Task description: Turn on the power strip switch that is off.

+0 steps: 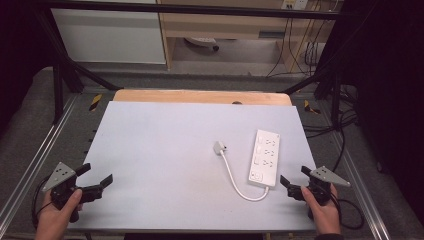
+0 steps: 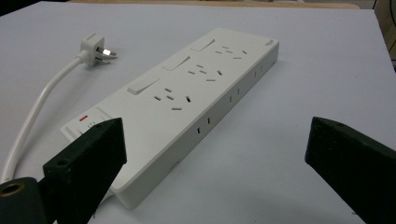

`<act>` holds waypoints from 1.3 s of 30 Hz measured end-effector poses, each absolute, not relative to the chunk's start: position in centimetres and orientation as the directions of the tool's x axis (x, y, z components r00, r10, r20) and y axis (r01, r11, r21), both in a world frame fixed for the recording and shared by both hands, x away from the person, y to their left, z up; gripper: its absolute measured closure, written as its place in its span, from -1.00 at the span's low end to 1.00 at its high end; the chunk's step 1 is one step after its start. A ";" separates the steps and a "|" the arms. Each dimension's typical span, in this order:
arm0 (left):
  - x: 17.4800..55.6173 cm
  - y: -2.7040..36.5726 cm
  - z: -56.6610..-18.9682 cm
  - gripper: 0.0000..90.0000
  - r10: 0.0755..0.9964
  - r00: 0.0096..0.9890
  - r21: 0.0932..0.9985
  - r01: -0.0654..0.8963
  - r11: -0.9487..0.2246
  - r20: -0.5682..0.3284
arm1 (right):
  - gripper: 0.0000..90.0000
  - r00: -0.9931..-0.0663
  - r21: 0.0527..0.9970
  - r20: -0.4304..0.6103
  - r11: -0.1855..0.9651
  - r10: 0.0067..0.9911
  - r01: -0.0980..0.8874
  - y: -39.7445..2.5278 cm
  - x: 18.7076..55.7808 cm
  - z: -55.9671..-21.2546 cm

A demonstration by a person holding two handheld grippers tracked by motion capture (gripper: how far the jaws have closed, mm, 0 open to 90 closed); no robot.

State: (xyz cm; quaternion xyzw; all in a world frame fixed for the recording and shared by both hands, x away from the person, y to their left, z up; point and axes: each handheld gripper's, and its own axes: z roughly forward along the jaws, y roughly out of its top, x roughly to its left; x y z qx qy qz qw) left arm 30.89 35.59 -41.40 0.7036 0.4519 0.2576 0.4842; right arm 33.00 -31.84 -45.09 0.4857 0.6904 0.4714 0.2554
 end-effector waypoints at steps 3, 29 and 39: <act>31.0 35.6 -41.5 -0.86 0.885 0.460 0.913 0.388 -0.124 -0.075 | -0.89 -0.395 0.898 0.103 0.086 0.913 0.432 -31.8 33.2 -45.1; 31.1 35.5 -41.7 -0.86 0.882 0.465 0.905 0.403 -0.140 -0.071 | -0.94 -0.384 0.876 0.128 0.077 0.914 0.475 -31.2 33.8 -43.2; 31.1 35.5 -41.8 -0.86 0.881 0.468 0.903 0.405 -0.144 -0.069 | -0.95 -0.369 0.884 0.129 0.062 0.921 0.463 -30.9 33.8 -42.4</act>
